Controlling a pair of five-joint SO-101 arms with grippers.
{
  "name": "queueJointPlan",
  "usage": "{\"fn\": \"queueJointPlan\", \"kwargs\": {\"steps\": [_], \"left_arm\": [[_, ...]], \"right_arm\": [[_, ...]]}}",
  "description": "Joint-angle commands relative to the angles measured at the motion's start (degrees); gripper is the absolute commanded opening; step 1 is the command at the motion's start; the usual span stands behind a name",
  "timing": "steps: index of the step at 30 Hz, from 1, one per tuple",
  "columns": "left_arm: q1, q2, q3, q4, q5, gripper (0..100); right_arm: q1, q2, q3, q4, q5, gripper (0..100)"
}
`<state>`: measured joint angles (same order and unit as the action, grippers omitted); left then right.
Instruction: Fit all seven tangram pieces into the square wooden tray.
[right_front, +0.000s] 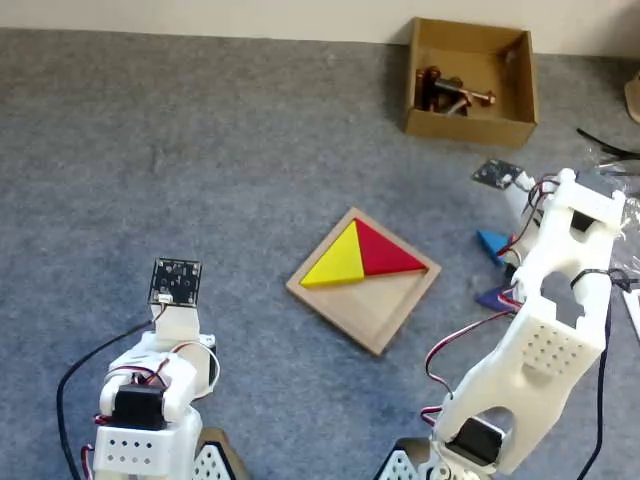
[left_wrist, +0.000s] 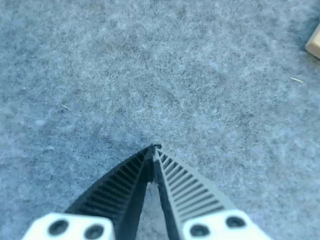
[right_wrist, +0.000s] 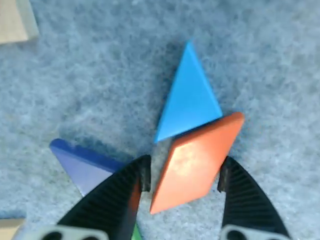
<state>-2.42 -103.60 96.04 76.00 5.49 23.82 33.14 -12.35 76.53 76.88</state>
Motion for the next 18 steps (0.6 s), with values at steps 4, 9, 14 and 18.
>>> {"fn": "queueJointPlan", "kwargs": {"steps": [4,9,14,18], "left_arm": [[0.9,-0.4,1.1,-0.1,0.4,1],[0.9,-0.4,1.1,-0.1,0.4,1],[0.9,-0.4,1.1,-0.1,0.4,1],[0.9,-0.4,1.1,-0.1,0.4,1]], "right_arm": [[-0.5,0.0,-1.0,0.0,0.4,18.3],[-0.6,0.0,-1.0,0.0,-4.0,10.0],[-0.7,0.0,-1.1,-0.5,-9.1,9.4],[-0.9,0.0,-1.7,-0.5,-15.7,9.4]]}}
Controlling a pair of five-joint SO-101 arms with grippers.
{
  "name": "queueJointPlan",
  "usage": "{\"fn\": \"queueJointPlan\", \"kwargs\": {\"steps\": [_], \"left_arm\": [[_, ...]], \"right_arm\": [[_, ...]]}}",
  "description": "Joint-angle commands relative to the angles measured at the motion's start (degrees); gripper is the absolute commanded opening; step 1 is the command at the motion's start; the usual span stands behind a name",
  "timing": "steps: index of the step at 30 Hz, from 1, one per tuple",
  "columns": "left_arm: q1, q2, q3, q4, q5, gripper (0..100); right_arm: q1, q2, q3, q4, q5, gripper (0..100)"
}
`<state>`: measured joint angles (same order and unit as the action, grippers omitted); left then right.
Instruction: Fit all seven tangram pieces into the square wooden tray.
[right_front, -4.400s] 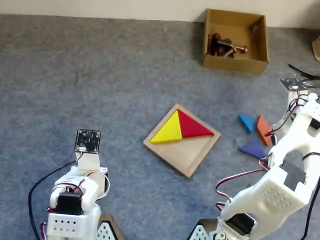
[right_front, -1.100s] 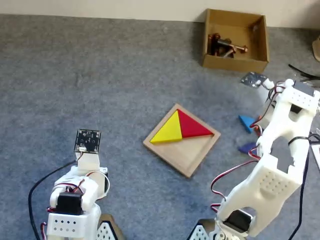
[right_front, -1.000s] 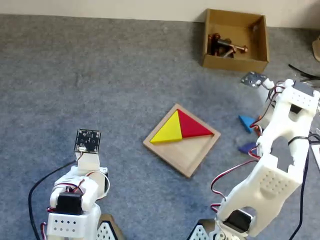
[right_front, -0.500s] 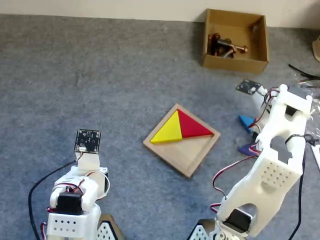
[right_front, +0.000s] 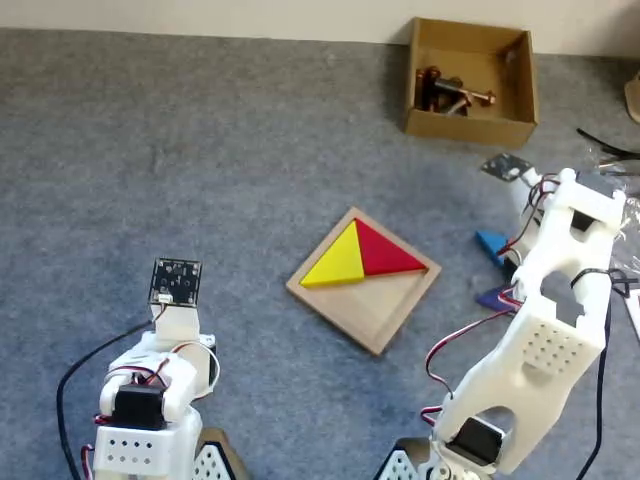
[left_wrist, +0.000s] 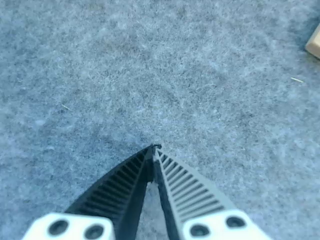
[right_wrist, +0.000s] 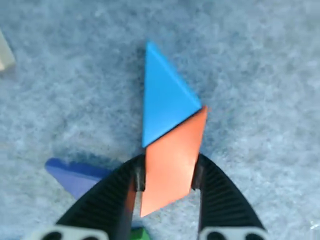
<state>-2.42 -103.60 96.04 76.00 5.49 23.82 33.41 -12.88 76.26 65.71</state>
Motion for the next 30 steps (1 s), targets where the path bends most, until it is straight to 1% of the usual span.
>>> {"fn": "queueJointPlan", "kwargs": {"steps": [1,5,7,10,14,18,22,27,30], "left_arm": [[0.9,-0.4,1.1,-0.1,0.4,1],[0.9,-0.4,1.1,-0.1,0.4,1],[0.9,-0.4,1.1,-0.1,0.4,1],[0.9,-0.4,1.1,-0.1,0.4,1],[0.9,-0.4,1.1,-0.1,0.4,1],[0.9,-0.4,1.1,-0.1,0.4,1],[0.9,-0.4,1.1,-0.1,0.4,1],[0.9,-0.4,1.1,-0.1,0.4,1],[0.9,-0.4,1.1,-0.1,0.4,1]], "right_arm": [[-1.2,-0.2,-2.2,0.0,-7.3,9.4],[-1.5,-0.2,-6.3,0.3,-21.4,9.4],[-1.6,-0.2,-7.9,0.3,-25.9,9.4],[-1.8,-0.2,-9.5,1.3,-30.4,9.4],[-2.7,-0.2,-12.8,7.5,-33.4,9.4],[-3.2,-0.2,-17.6,16.7,-33.1,9.4],[-3.8,-0.2,-22.7,23.5,-33.1,9.4],[-4.6,-0.3,-25.3,24.6,-33.6,9.4],[-6.3,-0.2,-25.2,24.6,-38.5,9.4]]}}
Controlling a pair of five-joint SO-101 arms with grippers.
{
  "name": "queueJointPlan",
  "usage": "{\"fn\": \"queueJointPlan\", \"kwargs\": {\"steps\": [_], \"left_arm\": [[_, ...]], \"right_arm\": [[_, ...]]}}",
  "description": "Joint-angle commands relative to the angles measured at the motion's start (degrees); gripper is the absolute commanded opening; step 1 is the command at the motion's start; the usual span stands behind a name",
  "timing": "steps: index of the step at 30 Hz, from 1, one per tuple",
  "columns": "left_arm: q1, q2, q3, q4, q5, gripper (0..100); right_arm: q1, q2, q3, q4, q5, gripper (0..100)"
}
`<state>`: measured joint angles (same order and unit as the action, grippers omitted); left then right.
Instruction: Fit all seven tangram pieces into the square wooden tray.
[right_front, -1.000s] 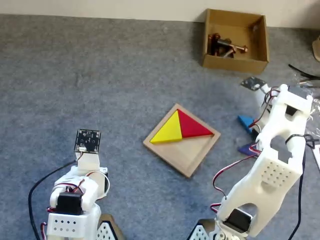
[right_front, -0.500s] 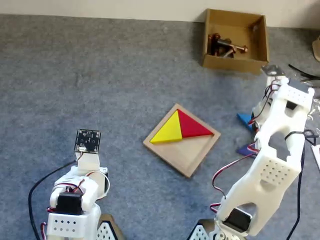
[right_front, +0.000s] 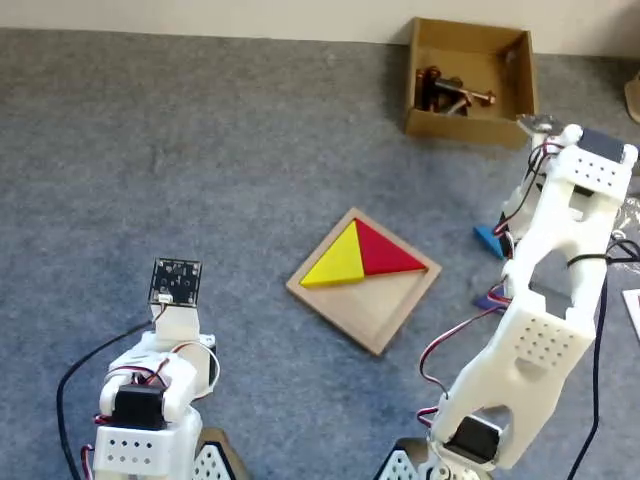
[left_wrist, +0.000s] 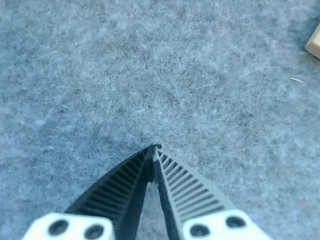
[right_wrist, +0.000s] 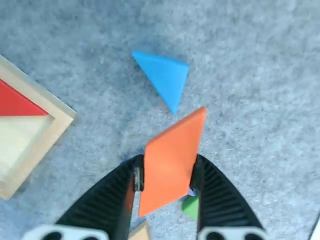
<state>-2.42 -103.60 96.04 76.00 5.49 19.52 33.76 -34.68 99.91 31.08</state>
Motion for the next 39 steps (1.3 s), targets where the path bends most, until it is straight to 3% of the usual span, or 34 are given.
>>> {"fn": "queueJointPlan", "kwargs": {"steps": [1,8,14,25,32,39], "left_arm": [[0.9,-0.4,1.1,-0.1,0.4,1],[0.9,-0.4,1.1,-0.1,0.4,1],[0.9,-0.4,1.1,-0.1,0.4,1],[0.9,-0.4,1.1,-0.1,0.4,1],[0.9,-0.4,1.1,-0.1,0.4,1],[0.9,-0.4,1.1,-0.1,0.4,1]], "right_arm": [[-2.9,-0.6,-3.3,0.9,-6.2,9.4],[-8.4,-0.3,-3.1,1.0,-21.1,9.4],[-14.8,-0.7,5.8,1.0,-34.4,9.4],[-22.5,-0.7,10.2,1.0,-44.8,6.6],[-27.1,-6.0,11.4,1.0,-45.3,3.4],[-29.9,-12.8,23.8,0.9,-45.3,3.3]]}}
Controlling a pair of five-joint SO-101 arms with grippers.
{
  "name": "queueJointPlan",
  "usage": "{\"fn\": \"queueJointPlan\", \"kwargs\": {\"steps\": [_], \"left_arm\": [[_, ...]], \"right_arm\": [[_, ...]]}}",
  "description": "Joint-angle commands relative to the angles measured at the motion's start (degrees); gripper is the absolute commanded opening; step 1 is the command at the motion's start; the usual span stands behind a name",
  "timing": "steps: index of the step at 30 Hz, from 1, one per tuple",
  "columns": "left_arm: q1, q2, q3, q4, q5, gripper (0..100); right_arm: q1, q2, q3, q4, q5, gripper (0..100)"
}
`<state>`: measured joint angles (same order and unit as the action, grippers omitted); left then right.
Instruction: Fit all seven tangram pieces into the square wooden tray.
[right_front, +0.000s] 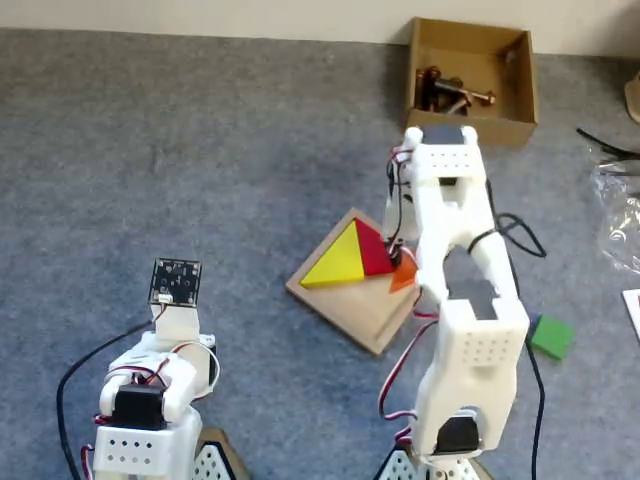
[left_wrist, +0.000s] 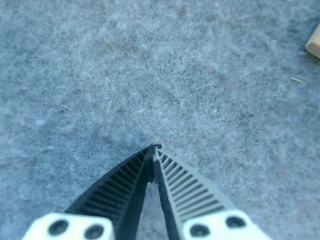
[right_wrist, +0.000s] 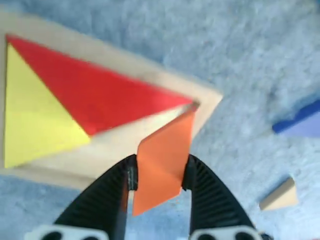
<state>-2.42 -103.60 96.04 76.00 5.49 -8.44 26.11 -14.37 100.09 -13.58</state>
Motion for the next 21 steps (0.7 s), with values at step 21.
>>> {"fn": "queueJointPlan", "kwargs": {"steps": [21], "left_arm": [[0.9,-0.4,1.1,-0.1,0.4,1]], "right_arm": [[-5.6,-5.3,9.9,-8.2,-0.4,0.5]]}}
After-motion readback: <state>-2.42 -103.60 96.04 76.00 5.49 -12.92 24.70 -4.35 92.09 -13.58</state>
